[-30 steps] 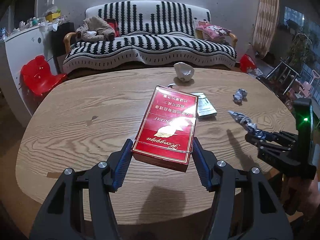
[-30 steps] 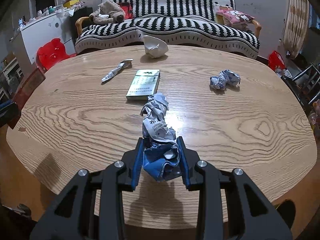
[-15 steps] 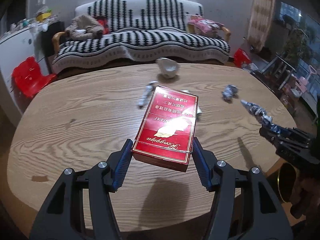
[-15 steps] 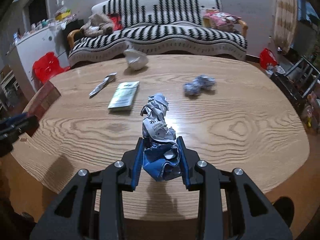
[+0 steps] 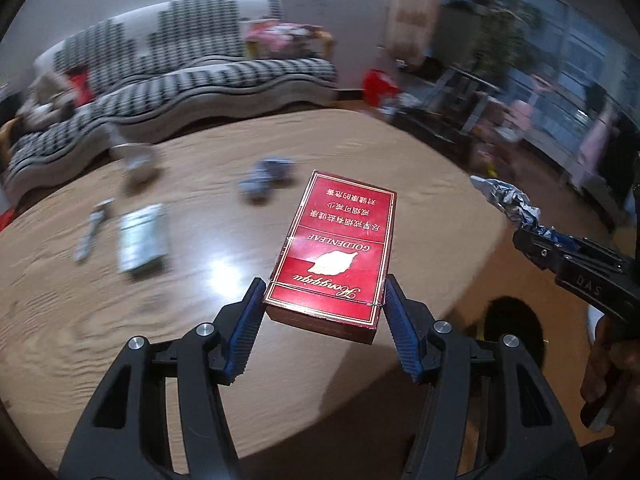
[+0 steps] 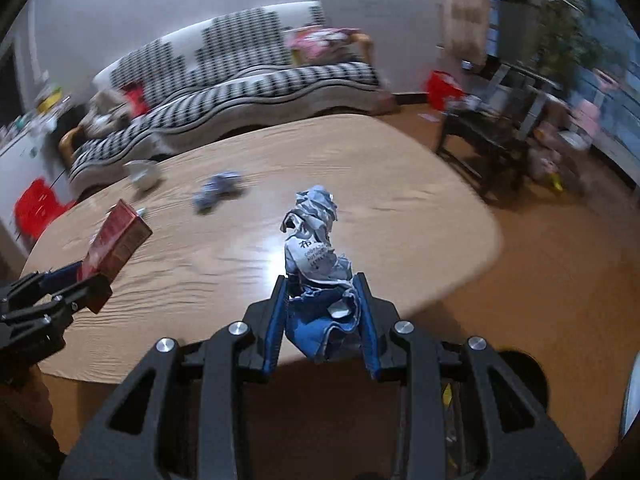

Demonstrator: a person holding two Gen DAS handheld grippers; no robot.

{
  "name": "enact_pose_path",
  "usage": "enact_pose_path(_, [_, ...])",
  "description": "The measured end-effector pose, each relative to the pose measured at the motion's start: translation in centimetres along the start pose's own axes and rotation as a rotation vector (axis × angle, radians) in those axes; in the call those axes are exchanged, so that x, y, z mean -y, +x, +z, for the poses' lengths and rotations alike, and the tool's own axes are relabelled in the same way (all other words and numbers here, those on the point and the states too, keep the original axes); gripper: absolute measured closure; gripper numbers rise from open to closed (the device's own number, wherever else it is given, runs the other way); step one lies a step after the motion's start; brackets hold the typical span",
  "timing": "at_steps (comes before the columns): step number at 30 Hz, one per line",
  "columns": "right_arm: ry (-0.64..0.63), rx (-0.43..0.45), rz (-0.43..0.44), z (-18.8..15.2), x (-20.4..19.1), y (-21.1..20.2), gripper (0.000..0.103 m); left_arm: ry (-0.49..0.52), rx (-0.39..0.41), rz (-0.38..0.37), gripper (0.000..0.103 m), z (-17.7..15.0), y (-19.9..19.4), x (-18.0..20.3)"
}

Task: Collect trash
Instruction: 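Lift and carry the red box and foil paper over the bin, then open both tools to drop the red box and foil into the bin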

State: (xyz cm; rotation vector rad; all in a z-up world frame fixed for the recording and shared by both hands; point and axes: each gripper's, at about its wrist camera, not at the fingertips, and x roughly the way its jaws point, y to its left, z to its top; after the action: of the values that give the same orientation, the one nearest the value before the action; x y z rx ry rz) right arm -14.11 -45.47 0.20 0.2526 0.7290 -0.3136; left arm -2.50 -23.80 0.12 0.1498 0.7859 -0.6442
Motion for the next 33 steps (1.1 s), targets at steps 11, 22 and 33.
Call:
enact_pose_path(11, [0.236,-0.047,-0.179,-5.8,16.8,-4.0,0.070,0.166,-0.072,-0.255,0.045,-2.8,7.2,17.6])
enact_pose_path(22, [0.425,-0.240,-0.206,-9.9,24.1,-2.0,0.070,0.287,-0.231,-0.389,0.045,-7.9,13.2,27.6])
enact_pose_path(33, [0.447,-0.261,-0.219,-9.8,24.9,-1.2,0.070,0.289,-0.295,-0.397,0.045,-9.0,16.7,29.8])
